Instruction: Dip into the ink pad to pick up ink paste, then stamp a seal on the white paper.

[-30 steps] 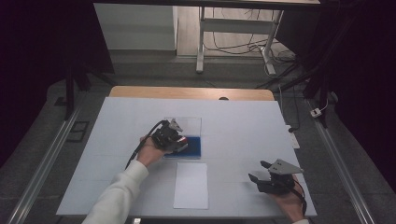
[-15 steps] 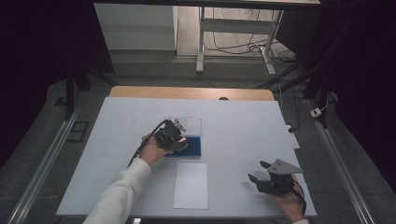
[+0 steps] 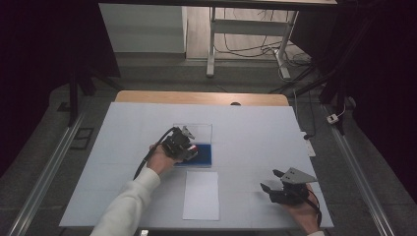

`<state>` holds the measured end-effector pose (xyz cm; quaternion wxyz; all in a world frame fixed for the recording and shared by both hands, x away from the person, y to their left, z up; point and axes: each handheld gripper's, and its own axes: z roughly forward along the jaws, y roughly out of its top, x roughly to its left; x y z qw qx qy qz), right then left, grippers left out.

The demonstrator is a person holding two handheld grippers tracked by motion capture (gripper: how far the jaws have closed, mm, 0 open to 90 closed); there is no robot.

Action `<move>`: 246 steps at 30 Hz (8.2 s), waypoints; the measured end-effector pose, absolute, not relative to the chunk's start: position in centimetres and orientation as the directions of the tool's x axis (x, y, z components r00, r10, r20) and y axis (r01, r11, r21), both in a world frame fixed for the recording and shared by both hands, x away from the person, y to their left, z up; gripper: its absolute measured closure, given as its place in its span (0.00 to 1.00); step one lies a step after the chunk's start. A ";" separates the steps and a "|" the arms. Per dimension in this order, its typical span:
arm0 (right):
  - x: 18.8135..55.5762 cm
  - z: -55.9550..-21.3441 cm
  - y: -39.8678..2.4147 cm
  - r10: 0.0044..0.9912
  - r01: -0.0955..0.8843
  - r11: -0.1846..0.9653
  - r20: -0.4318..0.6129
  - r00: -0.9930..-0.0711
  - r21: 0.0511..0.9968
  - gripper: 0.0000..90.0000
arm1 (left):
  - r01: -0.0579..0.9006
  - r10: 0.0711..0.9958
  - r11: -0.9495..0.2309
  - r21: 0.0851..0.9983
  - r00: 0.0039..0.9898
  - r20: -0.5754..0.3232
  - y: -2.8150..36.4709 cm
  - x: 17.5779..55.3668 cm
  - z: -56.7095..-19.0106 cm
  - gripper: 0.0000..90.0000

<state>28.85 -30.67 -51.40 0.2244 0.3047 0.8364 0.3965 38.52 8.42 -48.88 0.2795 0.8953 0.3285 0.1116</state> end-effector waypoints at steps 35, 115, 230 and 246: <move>28.8 -51.3 -31.0 0.693 0.334 0.488 -0.126 -0.710 0.807 0.32 | 0.505 0.647 -0.607 0.614 0.762 0.013 9.3 38.5 -47.4 0.78; 28.9 -51.4 -30.6 0.680 0.332 0.496 -0.121 -0.723 0.802 0.32 | 0.518 0.630 -0.635 0.572 0.777 -0.005 6.6 39.8 -48.7 0.79; 28.3 -51.3 -31.1 0.686 0.334 0.484 -0.114 -0.719 0.809 0.33 | 0.427 0.482 -0.572 0.700 0.866 -0.135 10.1 28.6 -46.3 0.78; 28.3 -51.4 -31.2 0.685 0.332 0.486 -0.116 -0.719 0.809 0.33 | 0.381 0.444 -0.642 0.666 0.892 -0.082 7.5 27.9 -47.2 0.78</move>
